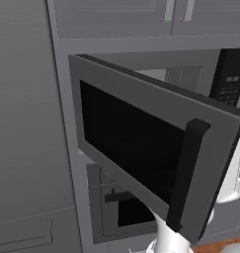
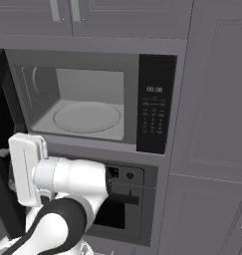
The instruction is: Place the sponge inside the microwave to prepare for sanitizing.
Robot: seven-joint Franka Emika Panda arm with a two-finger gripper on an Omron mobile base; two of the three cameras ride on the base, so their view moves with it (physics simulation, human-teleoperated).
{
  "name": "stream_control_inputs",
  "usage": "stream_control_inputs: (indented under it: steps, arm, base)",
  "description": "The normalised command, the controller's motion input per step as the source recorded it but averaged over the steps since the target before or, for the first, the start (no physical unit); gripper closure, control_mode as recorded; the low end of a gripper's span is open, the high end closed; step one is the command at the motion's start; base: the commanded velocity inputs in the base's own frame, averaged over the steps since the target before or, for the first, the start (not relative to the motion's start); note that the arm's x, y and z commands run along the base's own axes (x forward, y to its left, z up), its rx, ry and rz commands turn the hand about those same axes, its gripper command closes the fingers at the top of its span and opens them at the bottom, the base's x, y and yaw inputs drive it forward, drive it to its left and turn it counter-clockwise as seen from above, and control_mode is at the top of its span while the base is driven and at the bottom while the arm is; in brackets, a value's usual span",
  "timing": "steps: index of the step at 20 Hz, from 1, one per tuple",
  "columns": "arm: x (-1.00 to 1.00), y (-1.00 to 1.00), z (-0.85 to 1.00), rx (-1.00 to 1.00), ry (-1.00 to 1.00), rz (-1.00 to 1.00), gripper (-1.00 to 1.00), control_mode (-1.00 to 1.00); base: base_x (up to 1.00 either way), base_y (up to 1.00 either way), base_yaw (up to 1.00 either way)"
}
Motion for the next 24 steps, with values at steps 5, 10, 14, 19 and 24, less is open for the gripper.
stream_control_inputs:
  steps: [5,10,14,19,24]
  arm:
    - [-0.24,0.67,-0.21,0.01,0.00,0.05,-1.00,-1.00]
    - [-0.27,0.70,-0.25,0.05,0.00,0.04,-1.00,-1.00]
    - [-0.27,0.70,-0.26,0.07,0.00,0.03,-1.00,-1.00]
    - [-0.24,0.68,-0.27,0.09,0.00,0.02,-1.00,-1.00]
    - [-0.19,0.66,-0.29,0.10,0.00,0.01,-1.00,-1.00]
  base:
    - [0.00,0.00,0.00]
    - [0.00,0.00,0.00]
    - [0.00,0.00,0.00]
    - [0.00,0.00,0.00]
    - [0.00,0.00,0.00]
